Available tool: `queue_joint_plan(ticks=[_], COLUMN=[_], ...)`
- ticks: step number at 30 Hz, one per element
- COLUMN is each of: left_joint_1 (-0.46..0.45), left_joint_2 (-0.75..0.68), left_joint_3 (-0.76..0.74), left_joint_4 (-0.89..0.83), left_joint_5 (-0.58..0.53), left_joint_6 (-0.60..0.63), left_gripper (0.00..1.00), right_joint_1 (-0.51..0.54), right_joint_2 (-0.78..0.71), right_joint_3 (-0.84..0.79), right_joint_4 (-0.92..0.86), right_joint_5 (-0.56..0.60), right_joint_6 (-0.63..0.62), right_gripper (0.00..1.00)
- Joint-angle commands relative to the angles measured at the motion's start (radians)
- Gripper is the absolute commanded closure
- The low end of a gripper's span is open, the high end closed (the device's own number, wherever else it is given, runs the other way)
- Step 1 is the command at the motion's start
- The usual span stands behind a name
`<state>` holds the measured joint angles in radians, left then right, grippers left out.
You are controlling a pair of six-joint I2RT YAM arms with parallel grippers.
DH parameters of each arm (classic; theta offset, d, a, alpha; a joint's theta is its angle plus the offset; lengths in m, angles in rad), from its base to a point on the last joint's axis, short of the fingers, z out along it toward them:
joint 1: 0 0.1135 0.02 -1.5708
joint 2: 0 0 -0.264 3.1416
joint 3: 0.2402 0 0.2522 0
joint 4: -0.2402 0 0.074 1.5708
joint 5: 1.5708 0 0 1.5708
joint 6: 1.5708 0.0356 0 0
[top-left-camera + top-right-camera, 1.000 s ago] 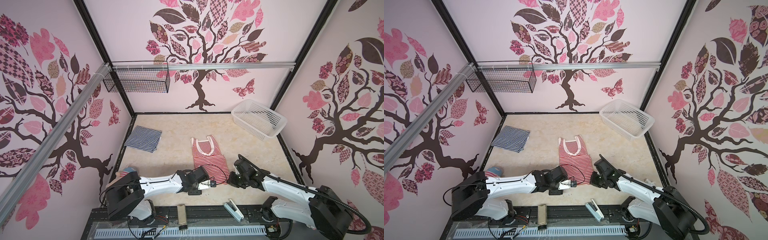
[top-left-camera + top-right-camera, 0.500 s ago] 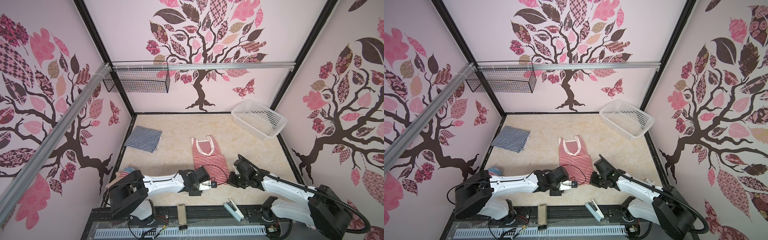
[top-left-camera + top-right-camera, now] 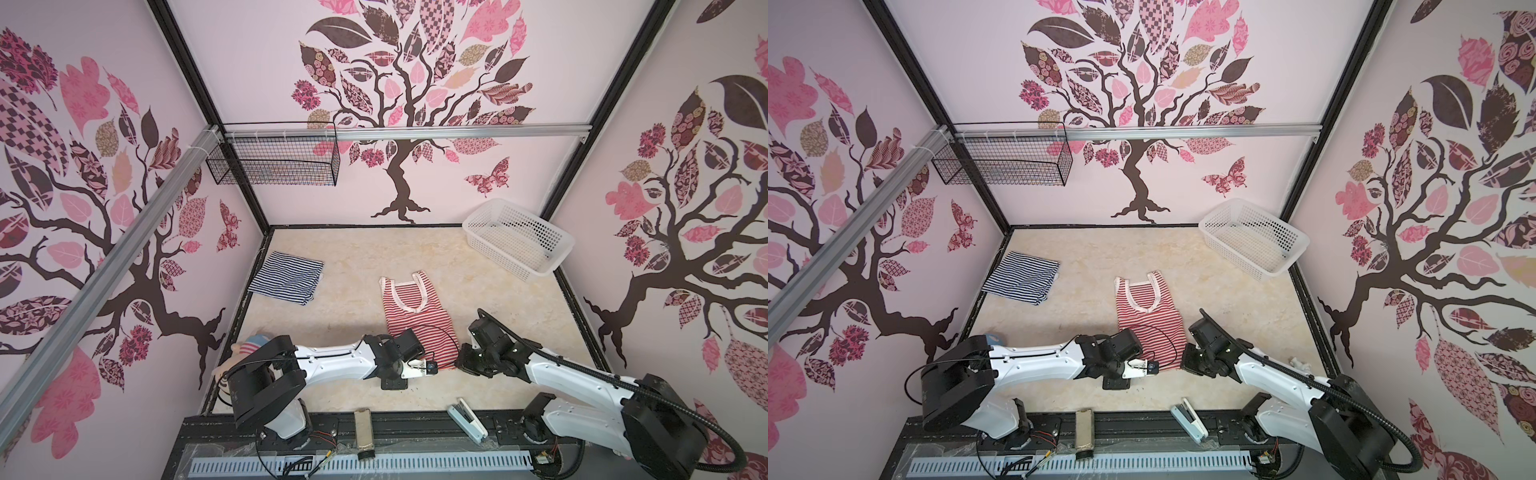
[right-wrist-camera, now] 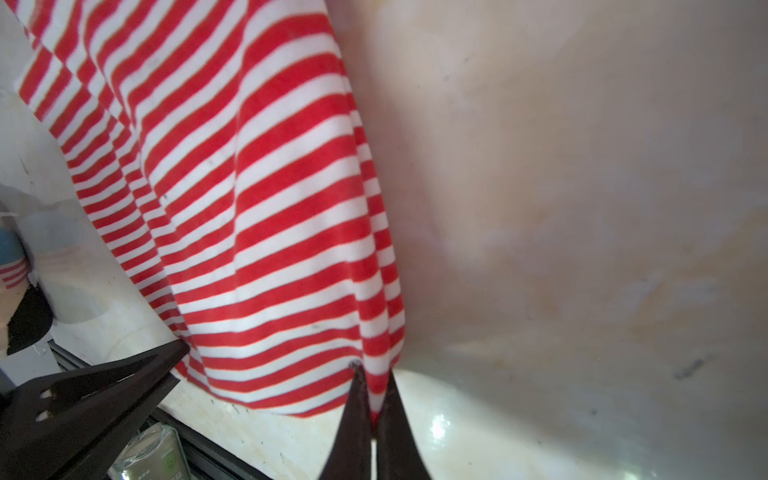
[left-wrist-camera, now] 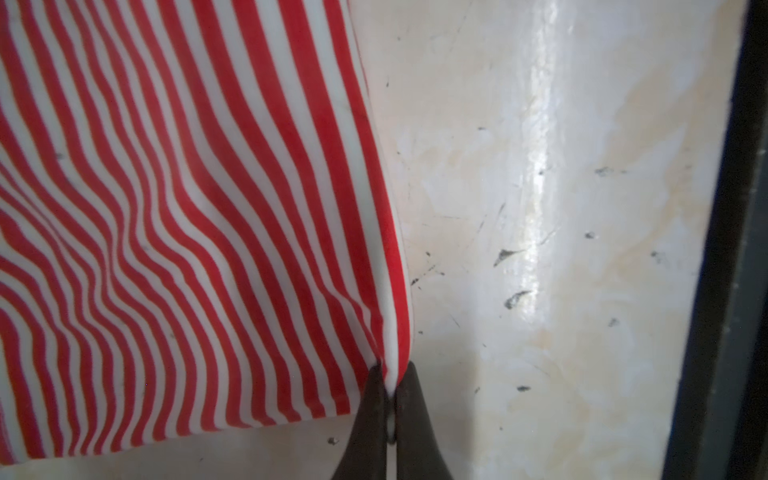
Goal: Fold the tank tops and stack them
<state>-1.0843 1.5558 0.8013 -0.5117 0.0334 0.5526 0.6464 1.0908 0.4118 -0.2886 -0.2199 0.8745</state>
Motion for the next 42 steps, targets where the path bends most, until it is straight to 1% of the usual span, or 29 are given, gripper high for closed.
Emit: queue_joint_plan(ticks=[1, 4, 6, 8, 13, 15, 18, 20, 21, 24, 27, 30, 36, 37, 39, 42], left_joint_1=[0.001, 0.001, 0.001, 0.001, 0.000, 0.001, 0.049, 0.121, 0.152, 0.240, 0.327, 0.404, 0.559, 0.584, 0.628, 0.684], left_joint_2=[-0.026, -0.069, -0.096, -0.125, -0.177, -0.190, -0.194, -0.198, -0.200, -0.207, -0.198, -0.159, -0.060, -0.038, 0.015, 0.124], left_joint_3=[0.040, 0.083, 0.119, 0.158, 0.260, 0.299, 0.338, 0.343, 0.346, 0.346, 0.345, 0.354, 0.391, 0.398, 0.425, 0.492], left_joint_4=[-0.117, -0.182, -0.236, -0.292, -0.391, -0.422, -0.449, -0.434, -0.427, -0.398, -0.359, -0.359, -0.341, -0.321, -0.305, -0.313], left_joint_5=[0.087, 0.134, 0.189, 0.266, 0.407, 0.439, 0.516, 0.581, 0.589, 0.594, 0.606, 0.619, 0.666, 0.667, 0.678, 0.659], left_joint_6=[-0.011, -0.024, -0.033, -0.038, -0.068, -0.077, -0.086, -0.103, -0.110, -0.117, -0.120, -0.095, -0.035, -0.041, -0.029, -0.004], left_gripper=[1.00, 1.00, 1.00, 1.00, 1.00, 1.00, 1.00, 1.00, 1.00, 1.00, 1.00, 1.00, 1.00, 1.00, 1.00, 1.00], right_joint_1=[-0.001, -0.001, 0.000, -0.001, -0.002, -0.001, -0.001, -0.002, -0.002, -0.002, -0.013, -0.038, -0.112, -0.121, -0.134, -0.149], right_joint_2=[-0.065, -0.153, -0.203, -0.248, -0.307, -0.313, -0.306, -0.292, -0.282, -0.220, -0.132, -0.033, 0.158, 0.198, 0.280, 0.412], right_joint_3=[0.045, 0.076, 0.113, 0.156, 0.259, 0.299, 0.354, 0.387, 0.400, 0.440, 0.463, 0.486, 0.590, 0.612, 0.663, 0.727], right_joint_4=[-0.059, -0.119, -0.188, -0.258, -0.382, -0.405, -0.413, -0.402, -0.393, -0.357, -0.286, -0.217, -0.120, -0.108, -0.092, -0.057], right_joint_5=[0.028, 0.047, 0.066, 0.080, 0.108, 0.123, 0.145, 0.161, 0.168, 0.170, 0.128, 0.080, 0.000, -0.008, -0.021, -0.053], right_joint_6=[-0.004, -0.003, -0.009, -0.015, -0.017, -0.018, -0.022, -0.028, -0.034, -0.061, -0.089, -0.117, -0.180, -0.189, -0.211, -0.230], right_gripper=[1.00, 1.00, 1.00, 1.00, 1.00, 1.00, 1.00, 1.00, 1.00, 1.00, 1.00, 1.00, 1.00, 1.00, 1.00, 1.00])
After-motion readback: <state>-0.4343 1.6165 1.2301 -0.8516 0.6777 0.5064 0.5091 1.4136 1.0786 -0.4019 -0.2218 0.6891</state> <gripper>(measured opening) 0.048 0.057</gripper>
